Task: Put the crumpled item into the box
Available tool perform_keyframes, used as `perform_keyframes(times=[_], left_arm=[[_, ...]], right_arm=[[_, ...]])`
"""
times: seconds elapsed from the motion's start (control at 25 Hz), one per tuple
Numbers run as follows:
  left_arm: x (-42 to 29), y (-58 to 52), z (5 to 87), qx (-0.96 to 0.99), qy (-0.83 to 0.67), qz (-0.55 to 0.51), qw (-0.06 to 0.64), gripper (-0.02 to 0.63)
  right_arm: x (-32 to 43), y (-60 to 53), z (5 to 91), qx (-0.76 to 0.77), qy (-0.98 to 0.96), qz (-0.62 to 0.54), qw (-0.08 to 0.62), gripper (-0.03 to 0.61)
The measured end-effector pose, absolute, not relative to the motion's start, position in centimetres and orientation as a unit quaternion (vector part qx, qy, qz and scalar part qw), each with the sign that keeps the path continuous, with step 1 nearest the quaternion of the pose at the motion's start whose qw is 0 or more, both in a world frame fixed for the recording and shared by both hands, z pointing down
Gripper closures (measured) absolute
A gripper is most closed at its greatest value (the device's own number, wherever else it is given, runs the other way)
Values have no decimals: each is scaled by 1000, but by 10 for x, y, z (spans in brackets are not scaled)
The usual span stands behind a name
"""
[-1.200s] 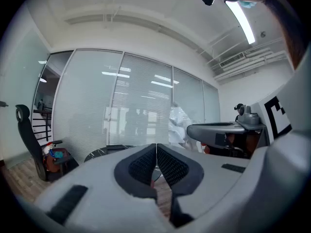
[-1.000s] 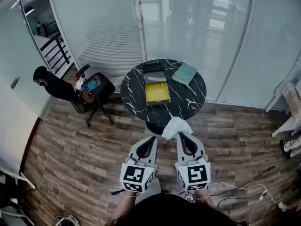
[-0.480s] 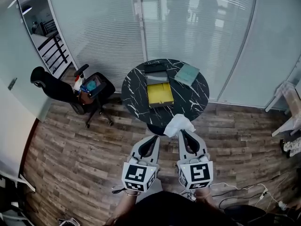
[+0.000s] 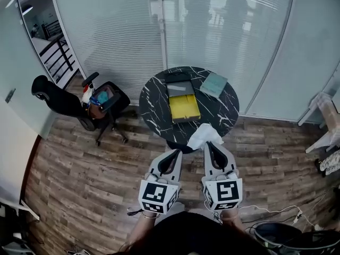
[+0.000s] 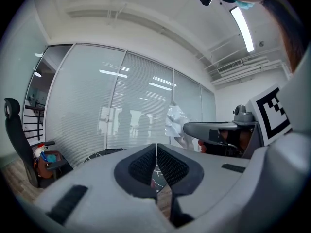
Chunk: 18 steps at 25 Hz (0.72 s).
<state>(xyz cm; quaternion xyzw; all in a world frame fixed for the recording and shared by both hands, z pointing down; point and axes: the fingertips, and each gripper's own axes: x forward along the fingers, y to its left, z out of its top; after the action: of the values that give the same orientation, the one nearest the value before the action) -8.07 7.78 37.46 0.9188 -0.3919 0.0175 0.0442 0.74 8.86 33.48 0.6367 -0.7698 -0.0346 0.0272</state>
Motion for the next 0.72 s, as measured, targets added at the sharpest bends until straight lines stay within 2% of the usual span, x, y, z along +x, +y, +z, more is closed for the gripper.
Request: perform_keyframes(times=[0.72], left_arm=[[-86,29,386,918,-391,22,60,586]], right_arm=[[11,41,347,652,-756,-25,47,554]])
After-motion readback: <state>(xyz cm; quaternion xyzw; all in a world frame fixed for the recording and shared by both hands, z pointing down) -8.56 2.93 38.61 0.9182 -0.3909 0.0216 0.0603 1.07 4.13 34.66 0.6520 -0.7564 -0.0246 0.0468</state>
